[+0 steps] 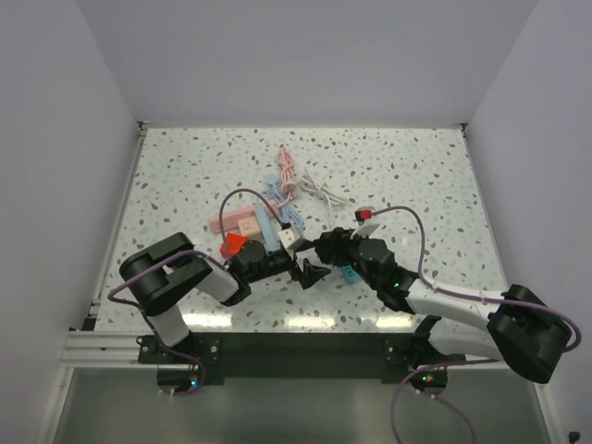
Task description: Insert the plug
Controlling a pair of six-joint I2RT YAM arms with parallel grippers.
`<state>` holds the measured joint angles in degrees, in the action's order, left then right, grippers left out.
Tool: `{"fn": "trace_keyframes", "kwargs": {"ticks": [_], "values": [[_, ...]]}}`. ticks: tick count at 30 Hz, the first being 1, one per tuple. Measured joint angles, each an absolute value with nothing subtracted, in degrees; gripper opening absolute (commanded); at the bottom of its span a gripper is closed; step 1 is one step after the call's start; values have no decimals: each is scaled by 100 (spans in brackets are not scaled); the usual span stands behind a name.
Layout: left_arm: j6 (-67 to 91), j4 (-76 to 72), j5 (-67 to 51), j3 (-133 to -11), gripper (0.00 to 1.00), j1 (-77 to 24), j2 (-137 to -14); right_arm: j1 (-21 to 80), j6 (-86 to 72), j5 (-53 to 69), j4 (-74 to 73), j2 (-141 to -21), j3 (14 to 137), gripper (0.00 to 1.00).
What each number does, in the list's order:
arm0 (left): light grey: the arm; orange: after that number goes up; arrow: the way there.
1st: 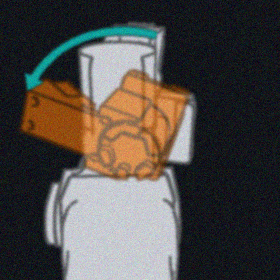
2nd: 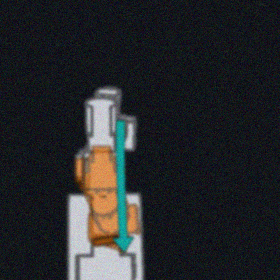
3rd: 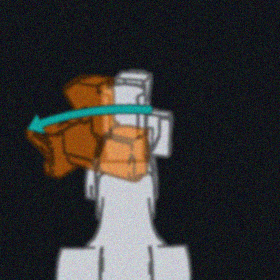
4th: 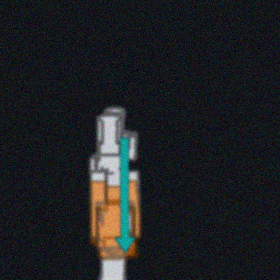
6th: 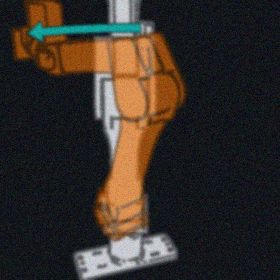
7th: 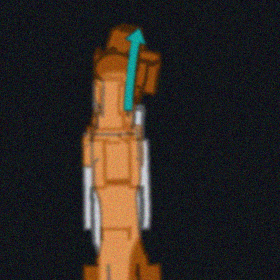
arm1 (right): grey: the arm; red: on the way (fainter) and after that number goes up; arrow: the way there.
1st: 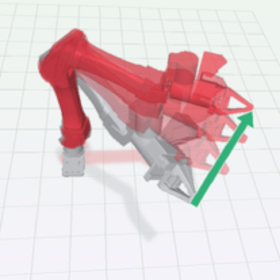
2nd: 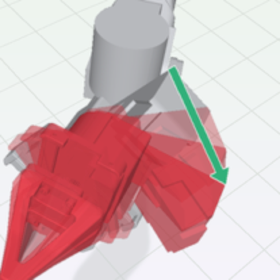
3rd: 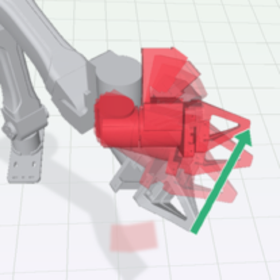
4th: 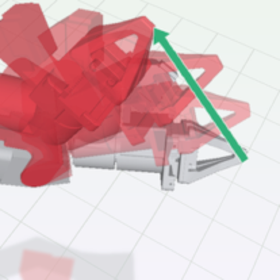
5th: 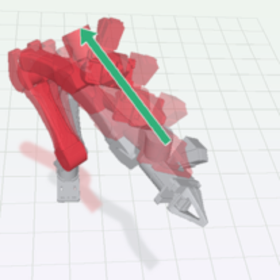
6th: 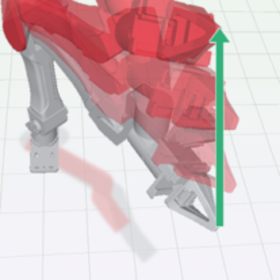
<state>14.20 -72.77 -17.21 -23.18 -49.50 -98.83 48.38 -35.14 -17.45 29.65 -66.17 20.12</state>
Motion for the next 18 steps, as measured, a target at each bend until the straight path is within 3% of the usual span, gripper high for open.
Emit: {"fn": "trace_keyframes", "kwargs": {"ticks": [7,18], "values": [[1090,-6788,-1662,-2056,100,-4834,-9817,4842,-3514,-1861,2989,-6128,2043,11],[1396,-7183,-1472,-2102,100,-4945,-9769,4847,-3627,-1846,3151,-6217,2053,10]]}}
